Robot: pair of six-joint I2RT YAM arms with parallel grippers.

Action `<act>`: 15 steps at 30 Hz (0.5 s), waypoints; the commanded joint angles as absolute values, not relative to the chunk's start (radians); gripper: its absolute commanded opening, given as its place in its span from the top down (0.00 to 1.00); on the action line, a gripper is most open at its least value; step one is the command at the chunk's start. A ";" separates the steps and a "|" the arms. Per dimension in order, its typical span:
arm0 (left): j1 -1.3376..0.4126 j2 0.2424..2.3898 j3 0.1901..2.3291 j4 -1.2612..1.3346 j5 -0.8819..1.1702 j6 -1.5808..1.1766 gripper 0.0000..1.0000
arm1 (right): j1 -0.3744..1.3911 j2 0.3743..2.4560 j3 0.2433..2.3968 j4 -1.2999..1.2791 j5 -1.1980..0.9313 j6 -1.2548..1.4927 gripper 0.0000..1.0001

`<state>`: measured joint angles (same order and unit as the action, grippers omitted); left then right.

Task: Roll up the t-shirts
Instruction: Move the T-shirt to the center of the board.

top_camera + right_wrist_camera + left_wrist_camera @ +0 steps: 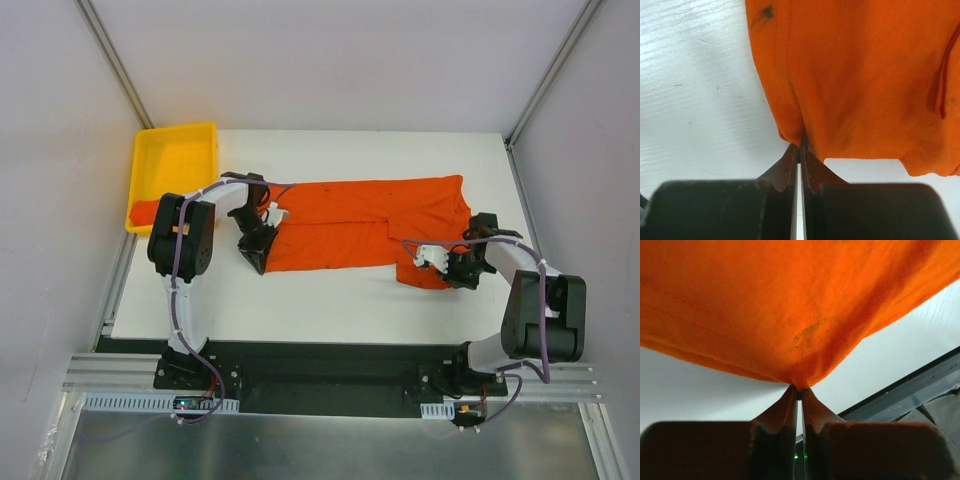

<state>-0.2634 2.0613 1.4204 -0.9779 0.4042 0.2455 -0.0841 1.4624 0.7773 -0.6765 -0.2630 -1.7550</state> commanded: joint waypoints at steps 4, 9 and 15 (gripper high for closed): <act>-0.241 2.025 1.454 -1.012 0.411 0.264 1.00 | -0.087 1.359 0.767 -0.693 -0.238 -1.594 0.99; -0.226 1.962 1.453 -1.012 0.393 0.299 1.00 | -0.098 1.218 0.818 -0.759 -0.227 -1.427 0.99; -0.215 1.931 1.472 -1.009 0.385 0.314 1.00 | -0.097 1.115 0.908 -0.781 -0.209 -1.249 0.99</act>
